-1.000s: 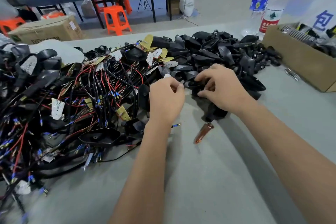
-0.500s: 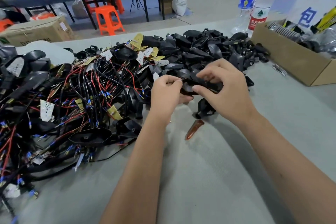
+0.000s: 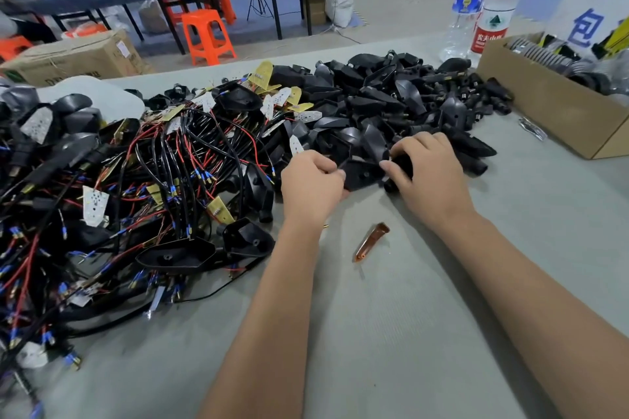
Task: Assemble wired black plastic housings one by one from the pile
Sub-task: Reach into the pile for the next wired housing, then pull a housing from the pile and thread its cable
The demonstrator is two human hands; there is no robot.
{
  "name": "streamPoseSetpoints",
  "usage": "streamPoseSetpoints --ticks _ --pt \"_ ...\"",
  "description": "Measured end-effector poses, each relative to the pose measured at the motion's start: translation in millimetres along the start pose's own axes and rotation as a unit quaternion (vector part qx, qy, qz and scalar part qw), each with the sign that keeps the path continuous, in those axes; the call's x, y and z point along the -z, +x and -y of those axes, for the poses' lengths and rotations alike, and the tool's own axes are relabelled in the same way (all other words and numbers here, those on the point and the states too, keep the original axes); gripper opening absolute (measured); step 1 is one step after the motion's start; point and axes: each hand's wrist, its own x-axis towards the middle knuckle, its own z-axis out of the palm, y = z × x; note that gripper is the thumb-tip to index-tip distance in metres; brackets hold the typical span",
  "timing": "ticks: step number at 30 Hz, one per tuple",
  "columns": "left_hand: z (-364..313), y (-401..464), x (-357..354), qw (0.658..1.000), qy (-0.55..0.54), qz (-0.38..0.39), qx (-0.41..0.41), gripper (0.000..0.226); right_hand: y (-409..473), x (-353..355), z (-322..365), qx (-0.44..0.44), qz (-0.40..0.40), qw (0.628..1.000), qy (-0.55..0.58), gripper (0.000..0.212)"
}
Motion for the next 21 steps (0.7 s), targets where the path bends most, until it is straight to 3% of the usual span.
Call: streamPoseSetpoints --ticks 5,9,14,18,21 --pt "-3 1 7 1.0 0.016 0.017 -0.015 0.017 -4 7 10 0.006 -0.08 0.995 -0.052 0.014" --pt "-10 8 25 1.0 0.012 -0.014 -0.019 0.015 0 9 33 0.038 -0.085 0.994 0.065 0.003" --pt "-8 23 73 0.995 -0.032 -0.09 0.002 0.016 4 -1 77 0.056 0.051 0.986 0.147 0.005" --pt "-1 28 102 0.985 -0.108 -0.132 0.031 0.016 2 -18 110 0.092 0.198 0.969 0.119 0.017" --pt "3 27 108 0.982 -0.136 -0.125 0.049 0.021 -4 -29 127 0.09 0.223 0.965 0.106 0.025"
